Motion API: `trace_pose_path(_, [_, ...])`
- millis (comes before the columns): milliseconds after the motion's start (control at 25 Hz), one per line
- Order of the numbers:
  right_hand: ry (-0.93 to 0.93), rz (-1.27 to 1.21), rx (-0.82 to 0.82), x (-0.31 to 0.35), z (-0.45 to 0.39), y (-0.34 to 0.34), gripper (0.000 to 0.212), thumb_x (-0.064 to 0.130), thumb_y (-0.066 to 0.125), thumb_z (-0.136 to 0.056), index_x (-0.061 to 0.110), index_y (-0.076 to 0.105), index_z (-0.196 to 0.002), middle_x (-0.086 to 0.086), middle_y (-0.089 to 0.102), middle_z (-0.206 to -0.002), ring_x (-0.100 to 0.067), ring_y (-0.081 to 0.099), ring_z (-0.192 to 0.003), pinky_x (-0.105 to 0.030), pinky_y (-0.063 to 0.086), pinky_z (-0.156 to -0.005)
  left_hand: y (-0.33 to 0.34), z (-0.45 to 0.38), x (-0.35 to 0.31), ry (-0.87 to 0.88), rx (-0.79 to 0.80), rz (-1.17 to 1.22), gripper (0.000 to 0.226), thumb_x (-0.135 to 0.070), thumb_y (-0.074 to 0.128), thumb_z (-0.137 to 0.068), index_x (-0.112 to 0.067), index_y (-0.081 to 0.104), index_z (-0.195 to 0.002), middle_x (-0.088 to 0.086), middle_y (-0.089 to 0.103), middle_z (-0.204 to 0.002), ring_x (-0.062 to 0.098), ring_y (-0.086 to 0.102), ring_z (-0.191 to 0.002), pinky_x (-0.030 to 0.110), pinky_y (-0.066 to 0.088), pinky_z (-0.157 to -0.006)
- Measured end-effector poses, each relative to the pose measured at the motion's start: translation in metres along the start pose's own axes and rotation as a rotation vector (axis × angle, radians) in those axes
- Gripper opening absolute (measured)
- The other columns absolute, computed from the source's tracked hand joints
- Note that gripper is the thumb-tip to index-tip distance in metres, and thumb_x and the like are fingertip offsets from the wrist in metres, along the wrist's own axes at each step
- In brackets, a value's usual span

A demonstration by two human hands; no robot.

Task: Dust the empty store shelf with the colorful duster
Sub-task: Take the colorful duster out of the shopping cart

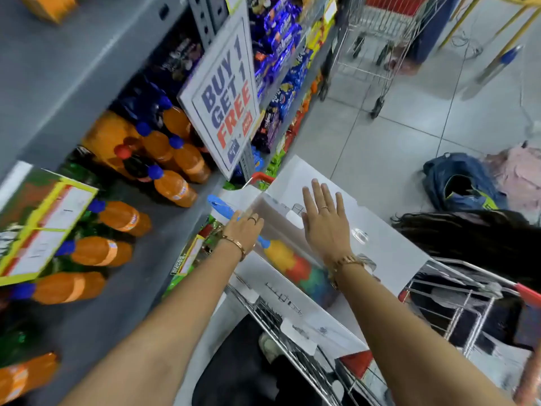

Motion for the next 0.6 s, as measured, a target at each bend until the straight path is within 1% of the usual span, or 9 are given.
trace_pose_path(40, [0.021, 0.004, -0.026, -0.003, 0.0, 0.008, 0.052, 0.015, 0.043, -0.097, 0.007, 0.023, -0.144, -0.014, 0.016, -0.154, -0.031, 0.013, -0.14, -0.045, 0.001, -0.113, 0.015, -0.01, -0.003, 0.011, 0.079, -0.056, 0.039, -0.014, 0.041, -0.097, -0.011, 0.039, -0.136, 0.009, 0.045, -0.142, 0.024, 0.031, -0.137, 0.044, 0.017, -0.116])
trace_pose_path(120, [0.017, 0.026, -0.052, -0.005, -0.004, 0.021, 0.054, 0.016, 0.043, -0.097, 0.009, 0.02, -0.145, -0.012, 0.013, -0.154, -0.029, 0.011, -0.141, -0.044, -0.002, -0.113, 0.036, -0.026, -0.004, 0.002, 0.166, -0.114, 0.033, -0.016, 0.042, -0.096, -0.015, 0.052, -0.128, 0.006, 0.054, -0.133, 0.024, 0.043, -0.128, 0.045, 0.016, -0.116])
trace_pose_path(200, [-0.018, 0.049, -0.051, -0.002, -0.001, 0.032, 0.055, 0.018, 0.042, -0.098, 0.011, 0.017, -0.146, -0.01, 0.01, -0.155, -0.027, 0.008, -0.141, -0.043, -0.005, -0.113, 0.046, -0.033, -0.005, -0.008, 0.211, -0.16, 0.033, -0.015, 0.041, -0.096, -0.019, 0.056, -0.125, 0.004, 0.056, -0.131, 0.024, 0.048, -0.124, 0.043, 0.021, -0.113])
trace_pose_path(280, [-0.03, 0.03, -0.091, 0.0, 0.002, 0.031, 0.055, 0.017, 0.045, -0.097, 0.009, 0.021, -0.145, -0.011, 0.014, -0.154, -0.028, 0.012, -0.141, -0.044, -0.005, -0.113, 0.048, -0.035, -0.007, -0.026, 0.222, -0.183, 0.033, -0.016, 0.041, -0.096, -0.022, 0.056, -0.124, 0.002, 0.055, -0.132, 0.023, 0.047, -0.125, 0.041, 0.025, -0.109])
trace_pose_path(400, [-0.06, 0.042, -0.156, 0.013, 0.001, 0.013, 0.052, 0.013, 0.049, -0.095, 0.007, 0.029, -0.142, -0.014, 0.023, -0.151, -0.031, 0.02, -0.139, -0.047, -0.001, -0.112, 0.03, -0.027, -0.01, -0.008, 0.176, -0.213, 0.032, -0.017, 0.041, -0.096, -0.021, 0.057, -0.123, 0.001, 0.056, -0.131, 0.022, 0.049, -0.123, 0.039, 0.03, -0.104])
trace_pose_path(440, [-0.064, 0.049, -0.182, 0.017, -0.001, 0.004, 0.052, 0.013, 0.049, -0.095, 0.006, 0.029, -0.142, -0.015, 0.023, -0.151, -0.032, 0.021, -0.138, -0.046, -0.003, -0.111, 0.018, -0.021, -0.014, 0.018, 0.149, -0.21, 0.032, -0.015, 0.04, -0.097, -0.019, 0.057, -0.123, 0.001, 0.057, -0.13, 0.022, 0.052, -0.121, 0.037, 0.034, -0.102])
trace_pose_path(560, [-0.079, 0.067, -0.183, 0.026, -0.008, -0.013, 0.052, 0.016, 0.04, -0.099, 0.01, 0.019, -0.146, -0.011, 0.012, -0.154, -0.028, 0.01, -0.141, -0.037, -0.023, -0.105, -0.028, 0.001, -0.009, 0.029, 0.053, -0.216, 0.031, -0.007, 0.039, -0.097, -0.015, 0.062, -0.117, 0.002, 0.062, -0.123, 0.023, 0.06, -0.112, 0.035, 0.042, -0.094])
trace_pose_path(600, [-0.08, 0.063, -0.188, 0.03, -0.009, -0.021, 0.052, 0.017, 0.04, -0.099, 0.01, 0.018, -0.146, -0.011, 0.01, -0.155, -0.028, 0.009, -0.141, -0.036, -0.025, -0.104, -0.045, 0.011, -0.003, 0.006, 0.026, -0.212, 0.03, -0.007, 0.04, -0.096, -0.014, 0.063, -0.115, 0.003, 0.064, -0.121, 0.024, 0.062, -0.11, 0.035, 0.043, -0.092])
Point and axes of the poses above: each hand's wrist, its own z-axis away from the middle knuckle, its own y-axis out of the palm, x = y × z, the point moved 9 cm from there along -z, towards the middle knuckle
